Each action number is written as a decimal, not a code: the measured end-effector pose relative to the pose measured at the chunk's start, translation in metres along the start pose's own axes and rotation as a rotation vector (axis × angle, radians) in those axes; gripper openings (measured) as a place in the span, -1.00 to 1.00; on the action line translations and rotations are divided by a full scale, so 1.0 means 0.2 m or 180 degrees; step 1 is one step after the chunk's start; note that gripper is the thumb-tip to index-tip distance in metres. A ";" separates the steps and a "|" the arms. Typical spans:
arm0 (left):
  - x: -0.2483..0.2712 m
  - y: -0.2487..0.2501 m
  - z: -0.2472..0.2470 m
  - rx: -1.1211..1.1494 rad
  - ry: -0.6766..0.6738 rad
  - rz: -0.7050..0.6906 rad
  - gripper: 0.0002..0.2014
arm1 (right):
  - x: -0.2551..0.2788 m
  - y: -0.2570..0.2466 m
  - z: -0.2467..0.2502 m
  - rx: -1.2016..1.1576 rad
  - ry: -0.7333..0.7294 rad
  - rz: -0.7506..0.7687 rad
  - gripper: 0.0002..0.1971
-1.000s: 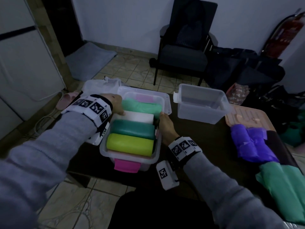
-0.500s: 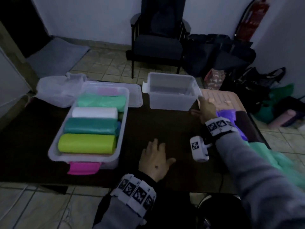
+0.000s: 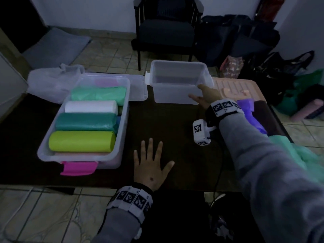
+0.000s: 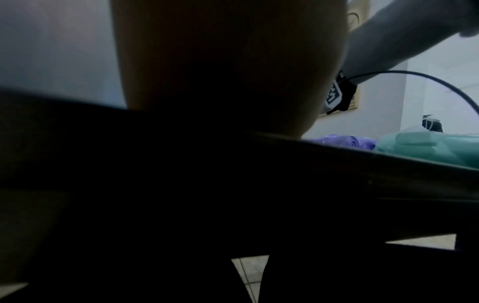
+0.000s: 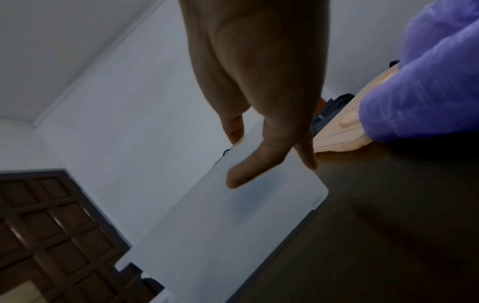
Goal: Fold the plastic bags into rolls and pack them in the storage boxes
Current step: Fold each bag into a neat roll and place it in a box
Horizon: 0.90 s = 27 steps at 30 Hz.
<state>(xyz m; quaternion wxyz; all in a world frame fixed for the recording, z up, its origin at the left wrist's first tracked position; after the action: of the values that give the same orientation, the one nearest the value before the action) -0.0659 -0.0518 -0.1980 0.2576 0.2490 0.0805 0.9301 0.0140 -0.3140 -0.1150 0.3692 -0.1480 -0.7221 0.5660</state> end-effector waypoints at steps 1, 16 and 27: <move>0.00 0.00 0.00 -0.0011 -0.0004 0.0010 -0.28 | 0.01 0.00 0.01 -0.0140 -0.0017 -0.0011 -0.49; 0.01 0.01 0.00 -0.0042 0.0164 -0.0073 -0.28 | 0.38 0.16 0.01 -0.0484 -0.0100 -0.0381 -0.54; 0.01 0.19 -0.04 -0.0131 -0.0059 -0.0374 -0.27 | 0.39 0.12 0.31 0.2008 0.1118 0.0058 -0.64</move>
<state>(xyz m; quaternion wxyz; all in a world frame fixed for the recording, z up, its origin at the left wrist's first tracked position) -0.0881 -0.0840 -0.1927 0.3175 0.2470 0.0734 0.9126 -0.0879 -0.3020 -0.1151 0.5101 -0.1281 -0.4361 0.7302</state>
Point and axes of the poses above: each hand's wrist, its own x-axis away from the middle knuckle, its own z-axis out of the back of the hand, y = z × x, the point moved 5 cm from there along -x, towards the middle knuckle, and after that the axes turned 3 degrees about x, right-handed, at the moved point
